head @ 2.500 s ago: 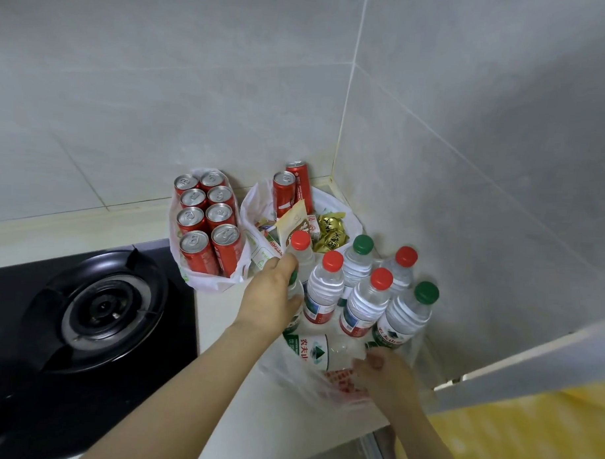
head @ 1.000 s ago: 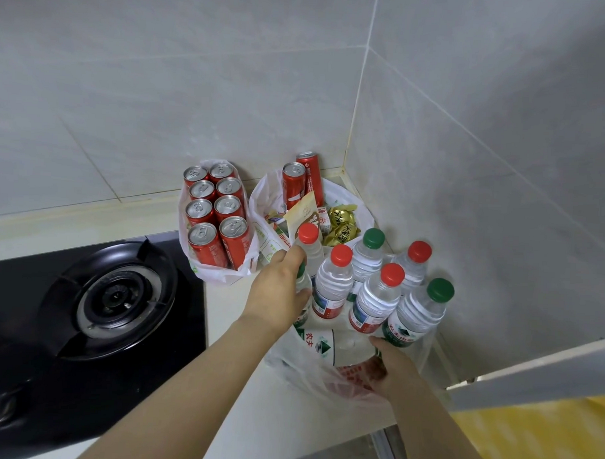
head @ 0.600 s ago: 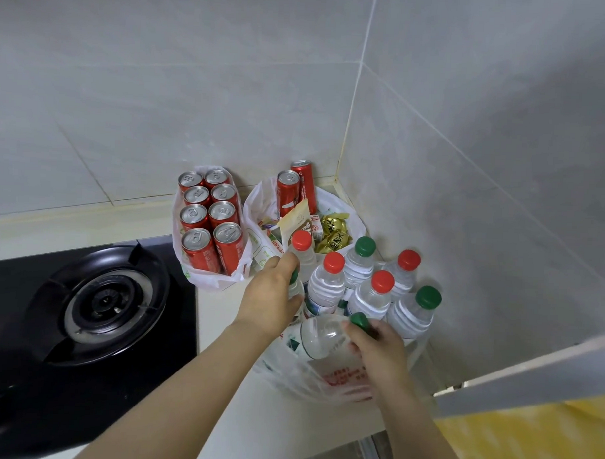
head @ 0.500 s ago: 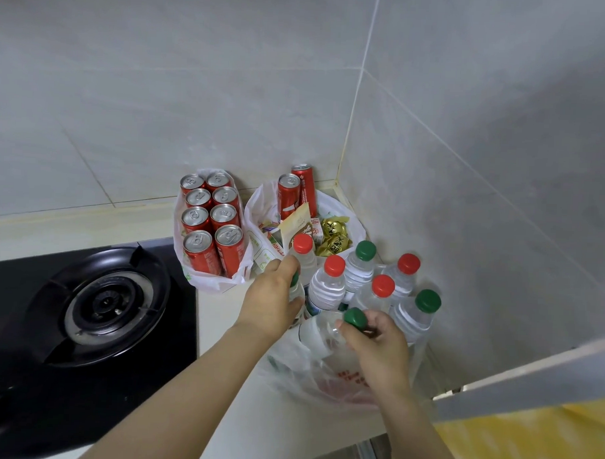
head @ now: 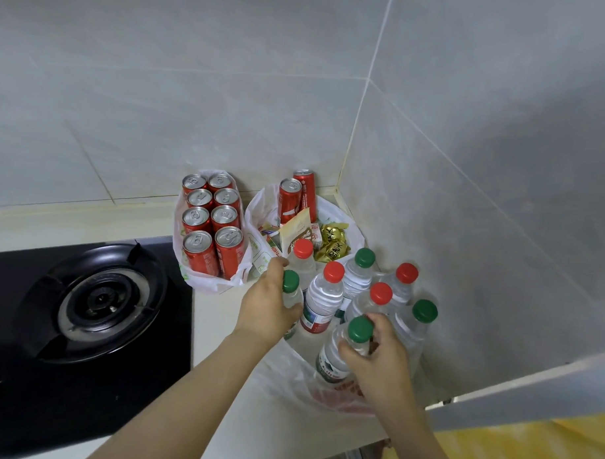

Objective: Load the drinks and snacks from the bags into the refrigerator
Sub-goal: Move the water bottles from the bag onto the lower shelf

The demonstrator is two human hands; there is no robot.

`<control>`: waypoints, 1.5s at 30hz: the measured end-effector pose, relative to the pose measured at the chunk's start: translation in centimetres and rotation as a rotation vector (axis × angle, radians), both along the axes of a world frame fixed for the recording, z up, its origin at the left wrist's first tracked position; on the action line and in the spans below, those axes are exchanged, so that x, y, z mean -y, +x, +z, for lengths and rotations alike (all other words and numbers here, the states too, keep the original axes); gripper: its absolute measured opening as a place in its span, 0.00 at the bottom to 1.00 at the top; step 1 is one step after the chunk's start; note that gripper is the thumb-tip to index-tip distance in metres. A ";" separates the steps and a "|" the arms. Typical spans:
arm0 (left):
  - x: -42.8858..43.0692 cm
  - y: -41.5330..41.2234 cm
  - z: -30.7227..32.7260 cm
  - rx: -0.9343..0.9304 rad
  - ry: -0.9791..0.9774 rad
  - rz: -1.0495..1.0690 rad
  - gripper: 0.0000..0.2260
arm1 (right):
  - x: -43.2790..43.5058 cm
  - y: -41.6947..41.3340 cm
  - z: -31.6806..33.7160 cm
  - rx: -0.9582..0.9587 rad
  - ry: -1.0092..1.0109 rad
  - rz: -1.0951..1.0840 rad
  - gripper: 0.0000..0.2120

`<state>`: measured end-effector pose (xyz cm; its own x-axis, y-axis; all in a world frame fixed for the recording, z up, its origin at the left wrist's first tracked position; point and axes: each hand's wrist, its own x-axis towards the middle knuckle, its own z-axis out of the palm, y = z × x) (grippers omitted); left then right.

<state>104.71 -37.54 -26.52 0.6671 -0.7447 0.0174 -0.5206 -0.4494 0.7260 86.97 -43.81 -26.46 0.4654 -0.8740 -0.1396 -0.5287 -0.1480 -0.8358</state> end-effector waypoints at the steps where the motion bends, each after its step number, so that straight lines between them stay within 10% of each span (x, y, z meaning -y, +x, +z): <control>1: 0.0 0.0 -0.1 -0.063 0.013 0.024 0.29 | -0.2 0.1 -0.3 0.011 0.017 -0.002 0.17; 25: -4.0 -0.6 -0.7 -0.188 -0.094 0.055 0.18 | -0.9 1.9 0.0 0.068 -0.076 -0.020 0.12; 45: -9.1 3.6 23.8 0.334 -0.537 0.030 0.21 | -2.9 7.2 23.7 0.634 -0.451 0.108 0.07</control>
<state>108.36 -28.43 -2.70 0.5816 -0.5550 0.5948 -0.7510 -0.0853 0.6548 94.13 -40.90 -2.76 0.4230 -0.7286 0.5388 0.0658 -0.5683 -0.8202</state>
